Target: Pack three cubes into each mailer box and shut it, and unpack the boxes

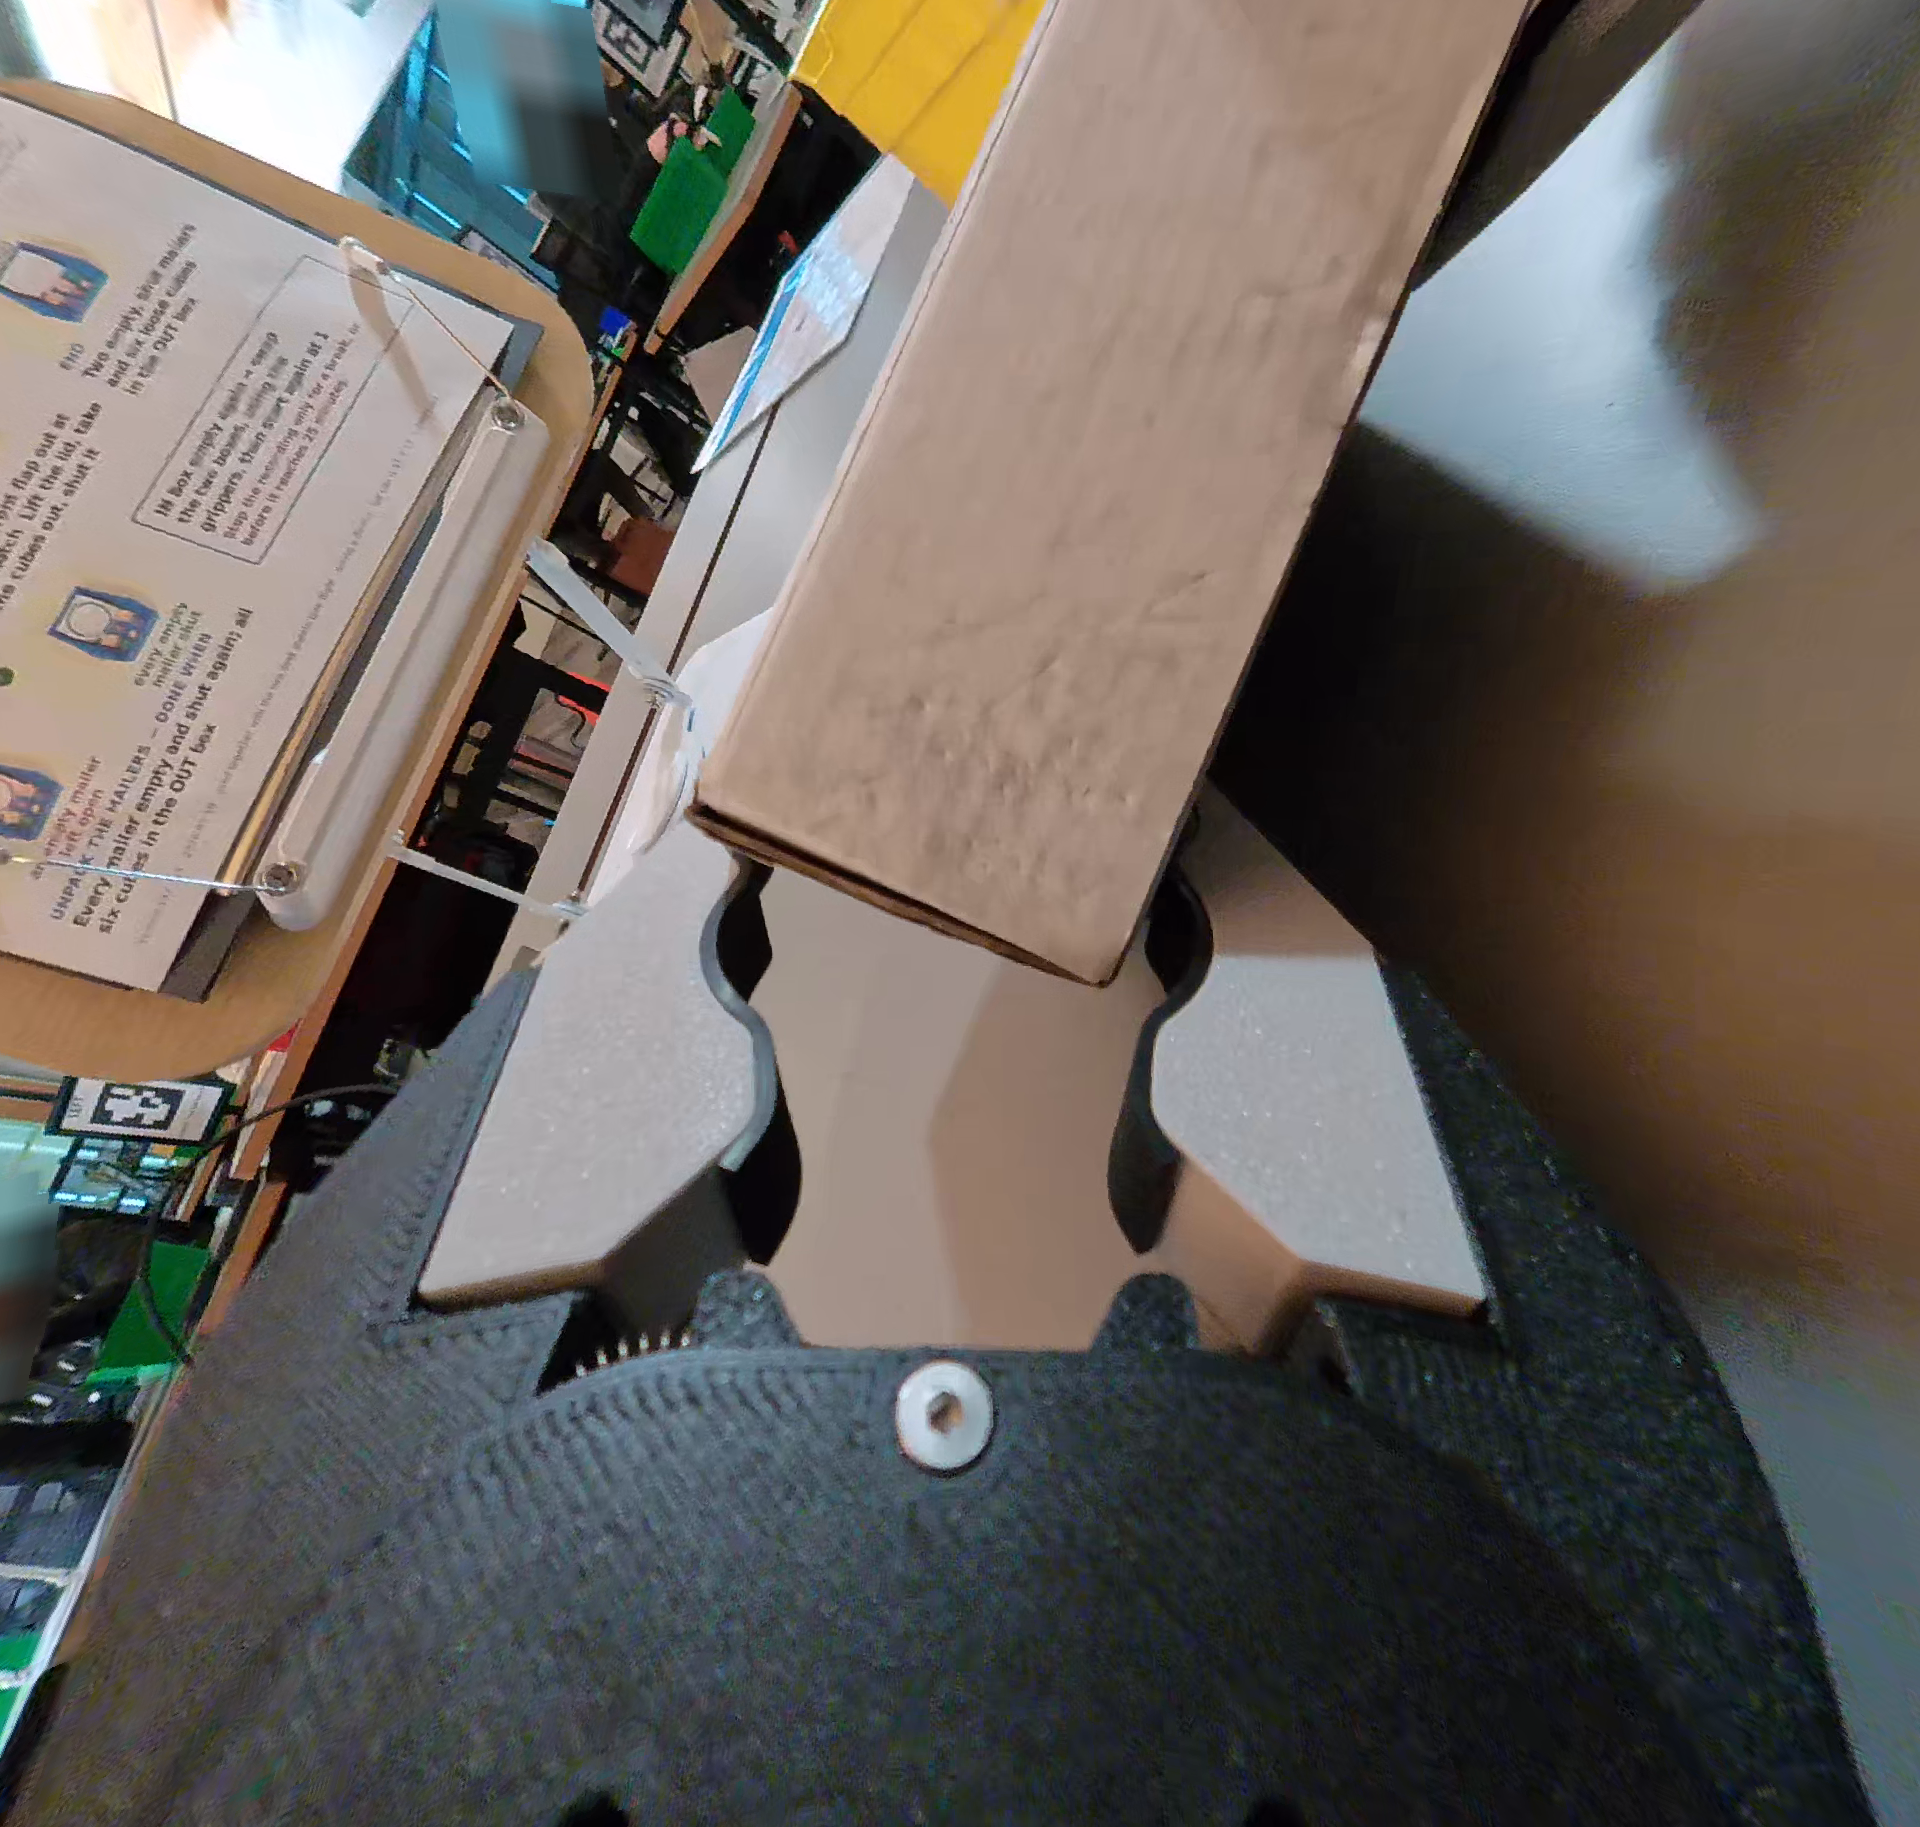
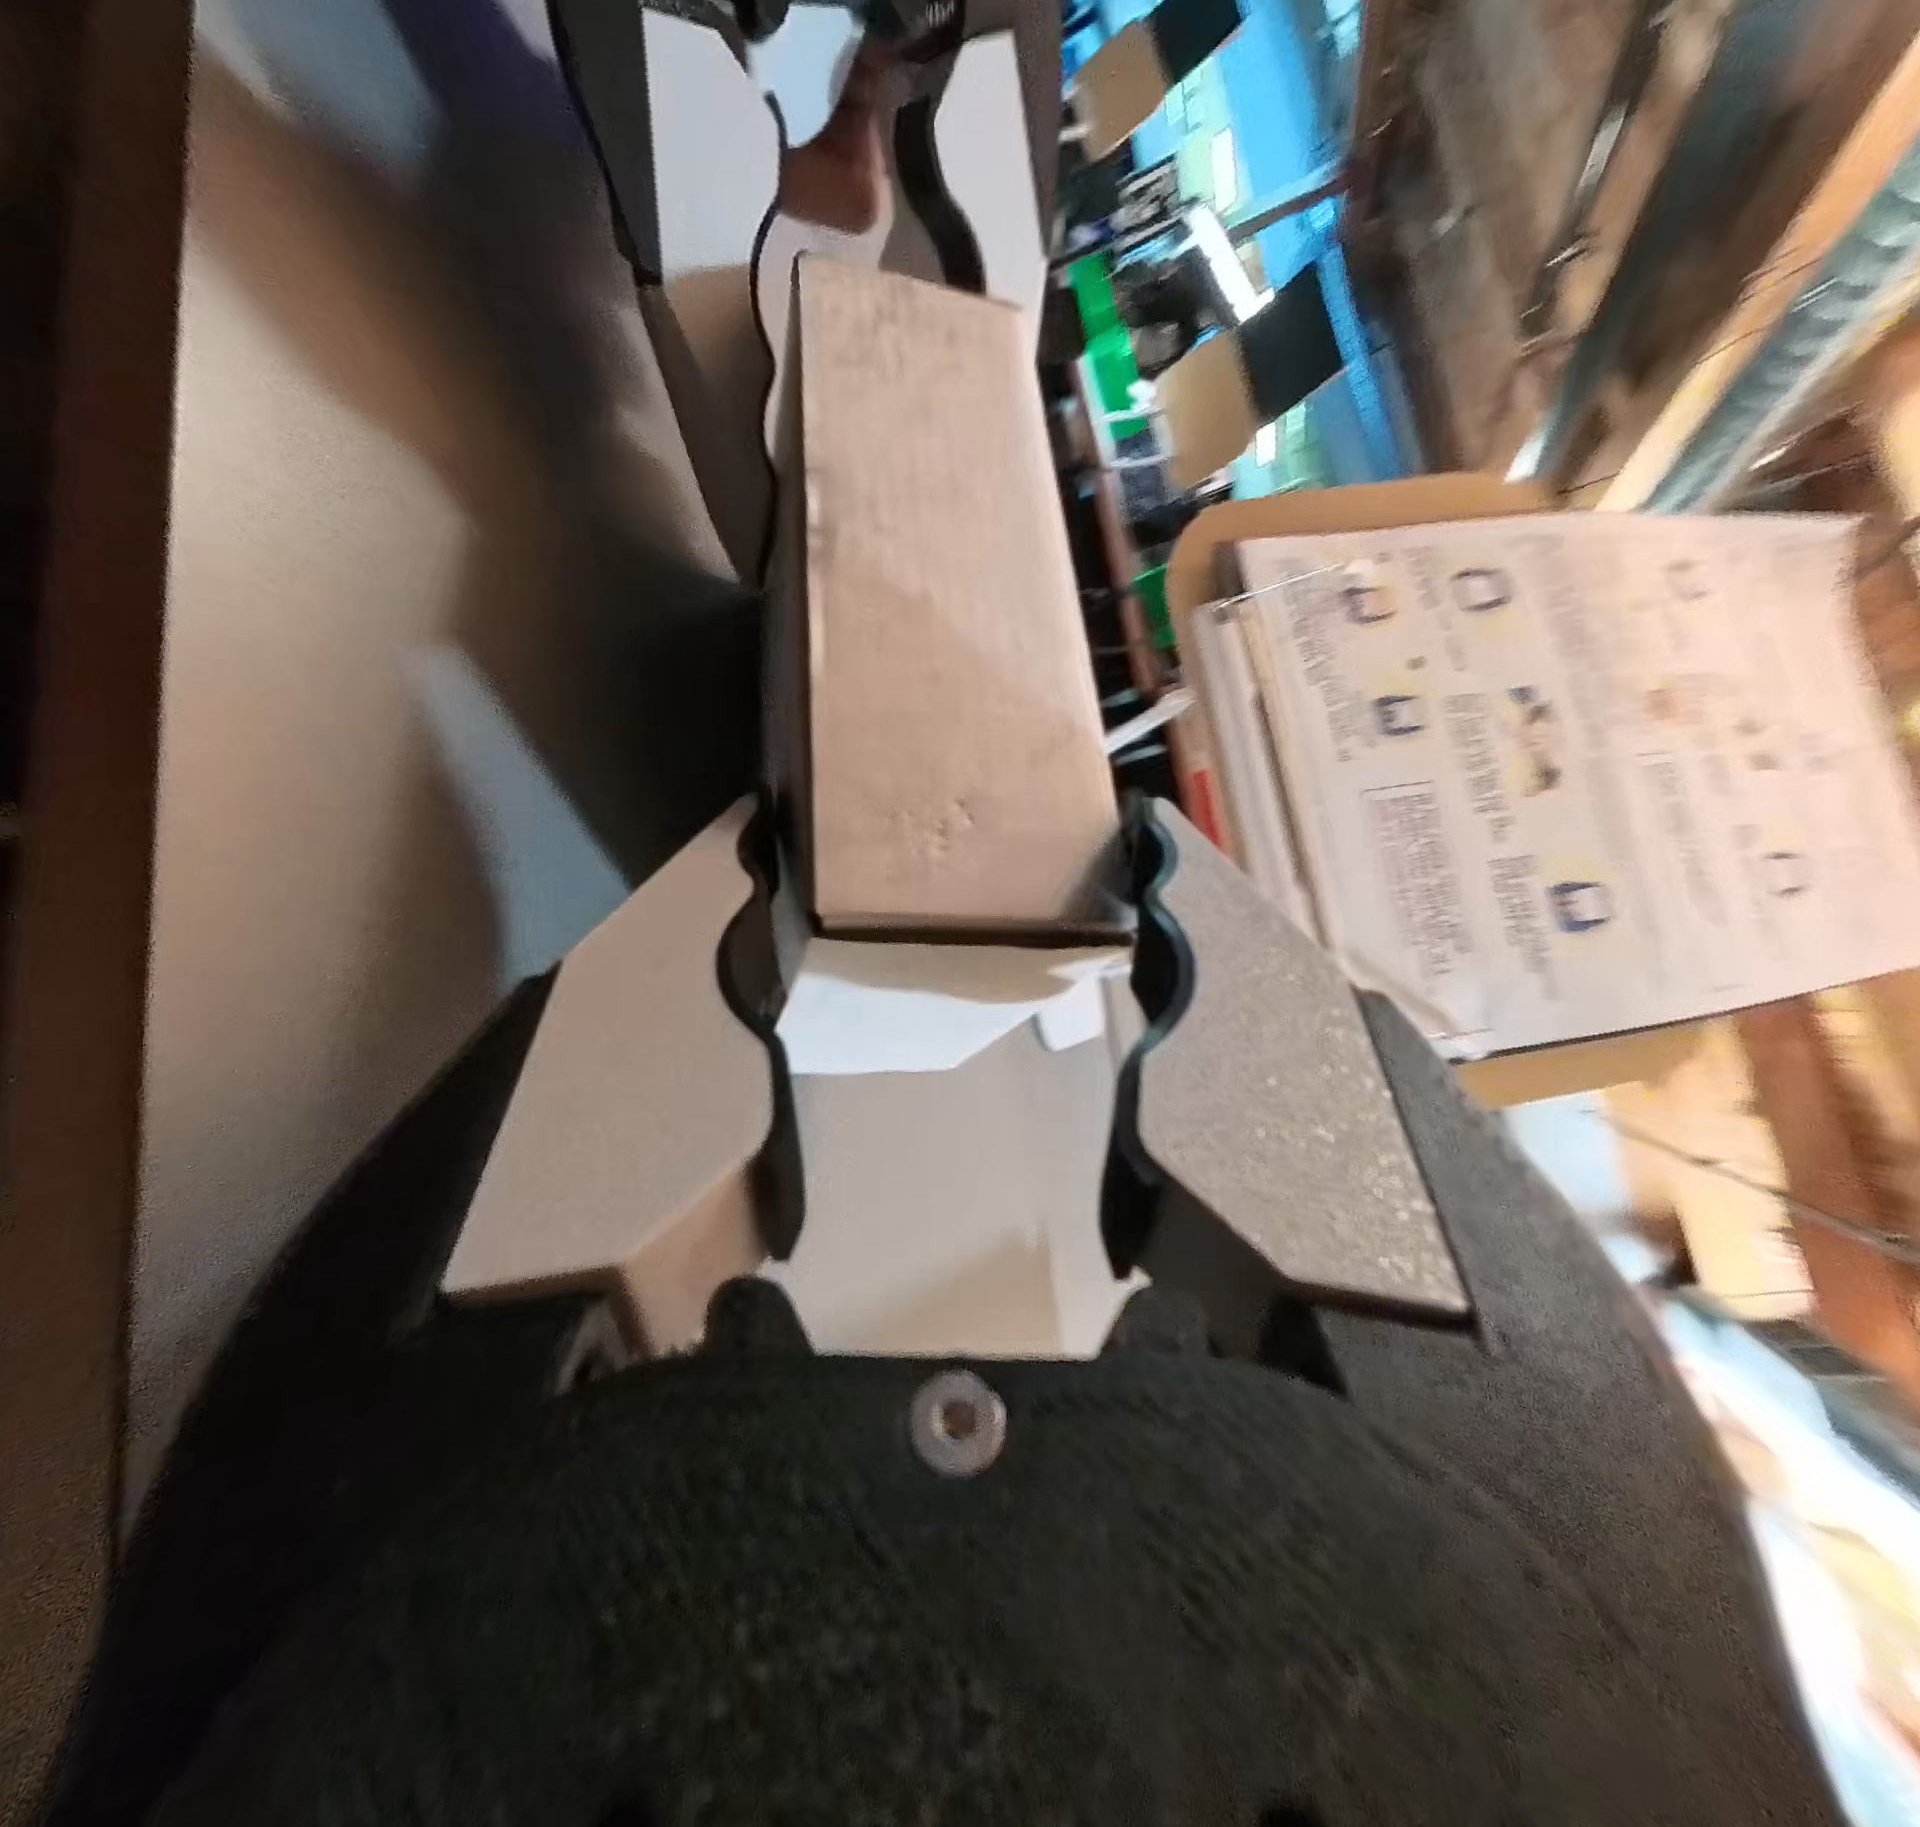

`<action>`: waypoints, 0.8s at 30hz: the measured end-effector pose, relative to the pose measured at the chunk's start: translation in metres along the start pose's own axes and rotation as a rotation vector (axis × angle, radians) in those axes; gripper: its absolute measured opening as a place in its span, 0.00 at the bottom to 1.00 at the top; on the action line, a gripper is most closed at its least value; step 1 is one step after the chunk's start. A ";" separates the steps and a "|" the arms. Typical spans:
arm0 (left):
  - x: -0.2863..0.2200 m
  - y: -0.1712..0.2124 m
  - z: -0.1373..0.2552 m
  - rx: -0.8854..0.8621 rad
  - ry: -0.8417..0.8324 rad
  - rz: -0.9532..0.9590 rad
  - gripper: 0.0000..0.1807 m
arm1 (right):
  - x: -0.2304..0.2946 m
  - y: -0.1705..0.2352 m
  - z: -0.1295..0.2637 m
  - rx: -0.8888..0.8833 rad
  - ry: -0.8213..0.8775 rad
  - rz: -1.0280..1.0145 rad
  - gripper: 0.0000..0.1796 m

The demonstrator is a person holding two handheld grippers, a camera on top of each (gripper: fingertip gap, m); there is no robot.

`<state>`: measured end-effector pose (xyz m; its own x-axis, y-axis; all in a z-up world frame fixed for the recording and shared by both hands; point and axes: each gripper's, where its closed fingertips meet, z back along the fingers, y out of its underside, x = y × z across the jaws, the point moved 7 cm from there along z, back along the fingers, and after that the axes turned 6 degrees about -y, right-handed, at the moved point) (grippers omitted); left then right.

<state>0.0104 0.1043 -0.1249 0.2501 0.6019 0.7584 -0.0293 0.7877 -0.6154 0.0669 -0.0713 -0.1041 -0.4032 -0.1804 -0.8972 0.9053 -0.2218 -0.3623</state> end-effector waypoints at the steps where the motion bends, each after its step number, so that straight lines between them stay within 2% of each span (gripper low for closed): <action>1: 0.001 0.000 -0.001 0.010 0.002 0.008 0.41 | 0.002 -0.001 0.000 0.001 0.017 0.034 0.38; 7: 0.003 -0.002 -0.008 0.076 -0.056 -0.003 0.41 | 0.000 -0.017 -0.001 -0.007 0.019 -0.087 0.42; 14: -0.009 -0.026 -0.012 0.127 -0.056 0.003 0.40 | 0.009 -0.016 -0.010 0.101 0.035 0.017 0.42; 19: -0.014 -0.032 -0.014 0.139 -0.055 0.016 0.40 | 0.006 -0.010 -0.008 0.150 0.092 0.117 0.36; 24: -0.015 -0.033 -0.015 0.159 -0.060 0.003 0.40 | 0.006 -0.012 -0.010 0.161 0.093 0.102 0.36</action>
<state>0.0218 0.0679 -0.1192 0.1917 0.6074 0.7709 -0.1839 0.7938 -0.5797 0.0550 -0.0604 -0.1075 -0.2898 -0.1223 -0.9493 0.9046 -0.3589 -0.2299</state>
